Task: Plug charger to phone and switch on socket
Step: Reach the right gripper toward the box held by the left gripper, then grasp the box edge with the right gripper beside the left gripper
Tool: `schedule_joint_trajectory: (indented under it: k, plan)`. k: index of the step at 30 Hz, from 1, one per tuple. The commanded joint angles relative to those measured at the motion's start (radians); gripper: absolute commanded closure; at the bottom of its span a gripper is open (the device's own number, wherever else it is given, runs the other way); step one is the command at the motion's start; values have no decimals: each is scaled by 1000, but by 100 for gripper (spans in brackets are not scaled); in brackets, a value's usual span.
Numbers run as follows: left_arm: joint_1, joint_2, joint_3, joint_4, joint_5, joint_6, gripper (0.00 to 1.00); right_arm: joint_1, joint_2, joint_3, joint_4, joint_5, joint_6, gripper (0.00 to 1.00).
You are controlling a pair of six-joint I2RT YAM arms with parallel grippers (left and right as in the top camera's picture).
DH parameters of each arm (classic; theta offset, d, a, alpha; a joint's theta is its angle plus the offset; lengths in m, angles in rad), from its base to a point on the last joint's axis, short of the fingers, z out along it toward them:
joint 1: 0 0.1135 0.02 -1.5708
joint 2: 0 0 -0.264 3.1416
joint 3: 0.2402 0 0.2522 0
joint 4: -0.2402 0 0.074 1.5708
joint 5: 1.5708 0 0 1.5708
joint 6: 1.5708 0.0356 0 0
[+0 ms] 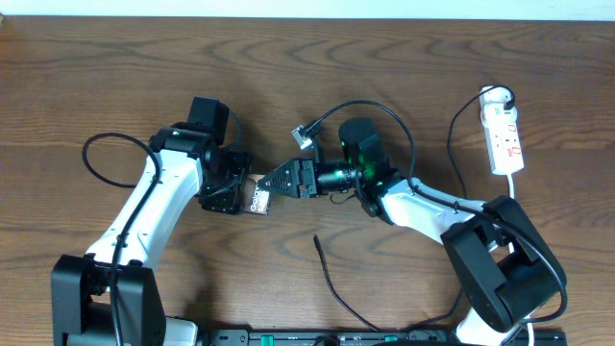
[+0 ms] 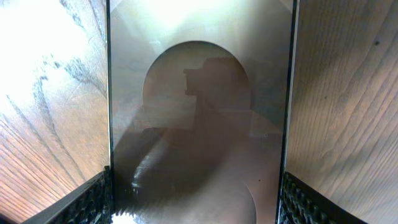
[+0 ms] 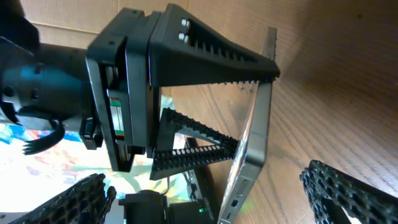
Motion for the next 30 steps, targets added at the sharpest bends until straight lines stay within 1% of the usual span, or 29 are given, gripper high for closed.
schedule_joint_trajectory:
  k: [1, 8, 12, 17, 21, 27, 30]
  plan:
    - [-6, -22, 27, -3, 6, -72, 93, 25, 2, 11, 2, 22, 10, 1]
    - [-6, -22, 27, -3, 50, -79, 92, 55, 2, 10, -2, 72, 6, 1]
    - [-6, -22, 27, -3, 86, -79, 93, 64, 2, 10, -5, 89, 6, 7]
    - [-6, -22, 27, -3, 119, -82, 93, 69, 2, 10, -6, 95, 19, 10]
    - [-6, -22, 27, -3, 122, -86, 93, 70, 2, 10, -6, 95, 60, 16]
    - [-6, -22, 27, -3, 126, -86, 93, 71, 2, 10, -15, 96, 78, 28]
    - [-6, -22, 27, -3, 126, -86, 92, 71, 2, 10, -70, 116, 82, 32]
